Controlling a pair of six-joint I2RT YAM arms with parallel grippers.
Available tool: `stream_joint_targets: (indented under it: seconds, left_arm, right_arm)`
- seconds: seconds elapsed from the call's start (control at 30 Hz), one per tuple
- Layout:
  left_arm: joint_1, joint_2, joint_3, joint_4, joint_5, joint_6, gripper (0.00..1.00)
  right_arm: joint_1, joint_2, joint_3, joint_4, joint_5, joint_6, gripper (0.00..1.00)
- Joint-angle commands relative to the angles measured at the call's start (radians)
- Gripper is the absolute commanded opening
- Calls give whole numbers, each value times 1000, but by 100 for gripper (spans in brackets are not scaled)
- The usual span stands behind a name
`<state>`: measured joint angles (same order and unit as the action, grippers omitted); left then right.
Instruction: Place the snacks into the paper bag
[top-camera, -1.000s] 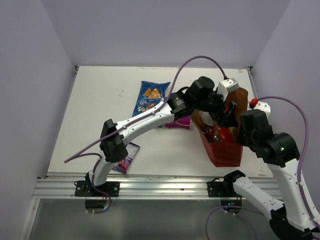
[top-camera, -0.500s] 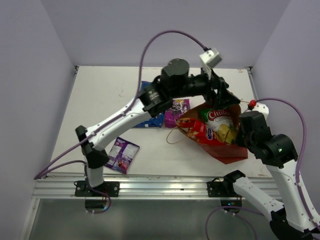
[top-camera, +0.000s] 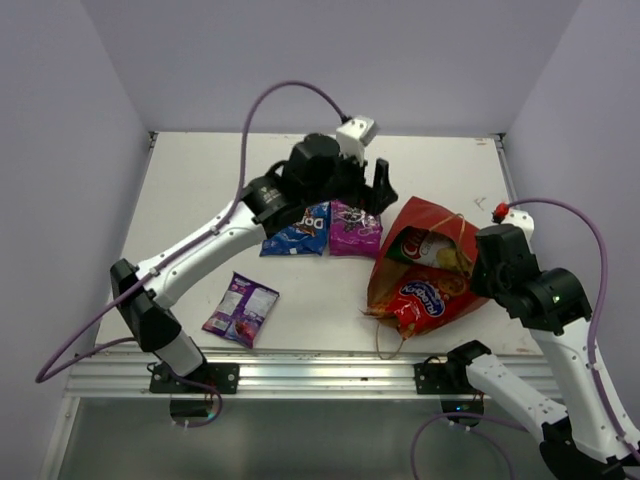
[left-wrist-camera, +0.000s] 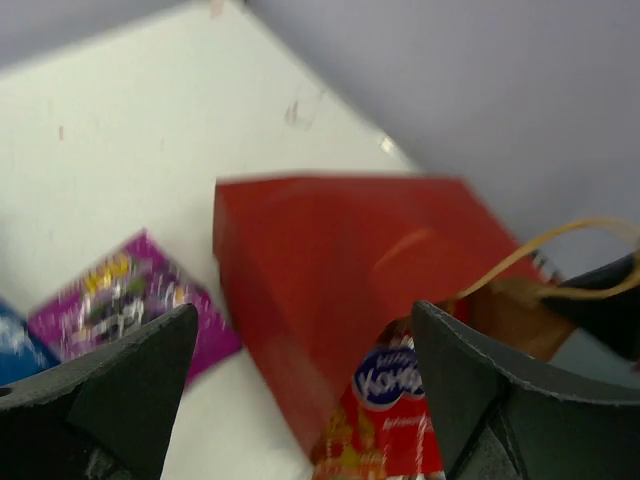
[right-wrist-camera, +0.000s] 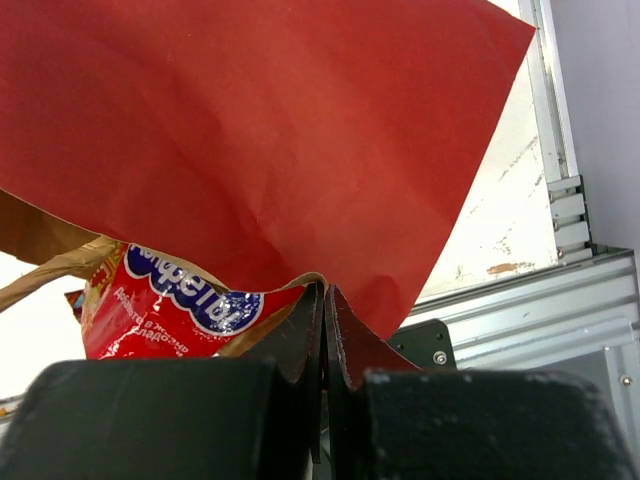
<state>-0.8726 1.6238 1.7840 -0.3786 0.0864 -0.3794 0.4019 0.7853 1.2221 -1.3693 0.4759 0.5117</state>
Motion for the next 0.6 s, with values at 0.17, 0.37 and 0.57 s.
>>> stream_joint_targets:
  seconds: [0.17, 0.37, 0.57]
  left_arm:
    - [-15, -60, -515, 7, 24, -177, 89]
    - [-77, -139, -673, 167, 24, -219, 91]
    - [-81, -137, -770, 343, 108, -266, 91]
  right_arm:
    - [-2, 3, -1, 30, 1, -13, 0]
    - [-2, 9, -1, 33, -3, -16, 0]
    - [-2, 15, 1, 35, -5, -18, 0]
